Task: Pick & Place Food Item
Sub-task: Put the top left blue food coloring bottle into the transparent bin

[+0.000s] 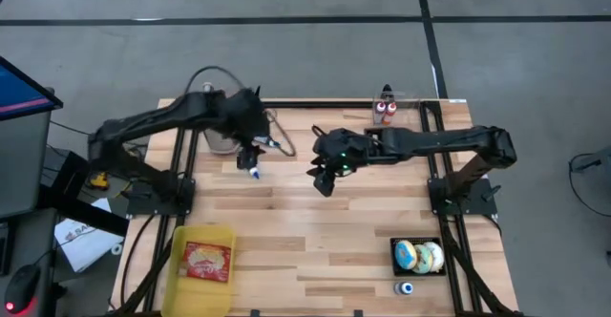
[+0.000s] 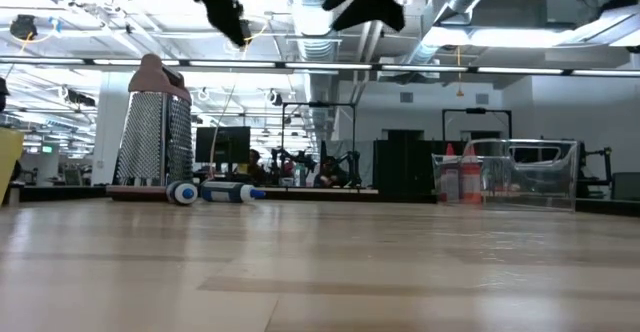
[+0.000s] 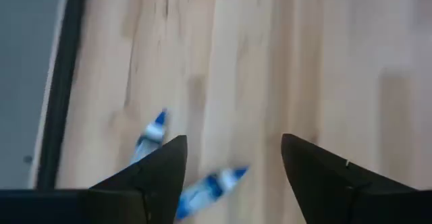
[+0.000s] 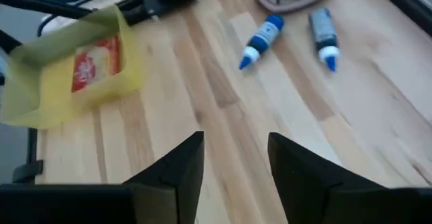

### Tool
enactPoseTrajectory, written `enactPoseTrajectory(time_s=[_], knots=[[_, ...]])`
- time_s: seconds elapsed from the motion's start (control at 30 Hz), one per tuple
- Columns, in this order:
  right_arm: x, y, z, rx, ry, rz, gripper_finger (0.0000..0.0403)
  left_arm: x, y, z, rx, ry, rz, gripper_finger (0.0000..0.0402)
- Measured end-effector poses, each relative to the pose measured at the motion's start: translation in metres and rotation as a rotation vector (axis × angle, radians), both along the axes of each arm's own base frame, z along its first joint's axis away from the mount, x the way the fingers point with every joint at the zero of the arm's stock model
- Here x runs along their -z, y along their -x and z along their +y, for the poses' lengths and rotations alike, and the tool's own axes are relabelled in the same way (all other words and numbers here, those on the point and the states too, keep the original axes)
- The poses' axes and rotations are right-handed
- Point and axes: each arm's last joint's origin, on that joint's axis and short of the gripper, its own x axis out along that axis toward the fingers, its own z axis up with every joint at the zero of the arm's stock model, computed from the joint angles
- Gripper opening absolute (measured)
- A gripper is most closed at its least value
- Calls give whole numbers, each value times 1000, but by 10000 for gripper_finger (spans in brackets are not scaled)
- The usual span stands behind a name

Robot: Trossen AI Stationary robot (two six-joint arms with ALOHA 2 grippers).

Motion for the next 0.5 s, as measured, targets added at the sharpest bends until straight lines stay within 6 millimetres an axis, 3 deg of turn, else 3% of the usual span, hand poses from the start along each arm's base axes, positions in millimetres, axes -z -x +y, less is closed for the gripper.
enactPoseTrajectory(time_s=[0.23,0.4,0.5], knots=[[-12,27,12,108,12,-16,167,48,-27,31,169,-72,357,252],[-26,42,24,165,36,-74,169,71,-44,45,181,-86,392,262],[-32,50,30,190,39,-96,169,94,-53,55,213,-132,498,265]])
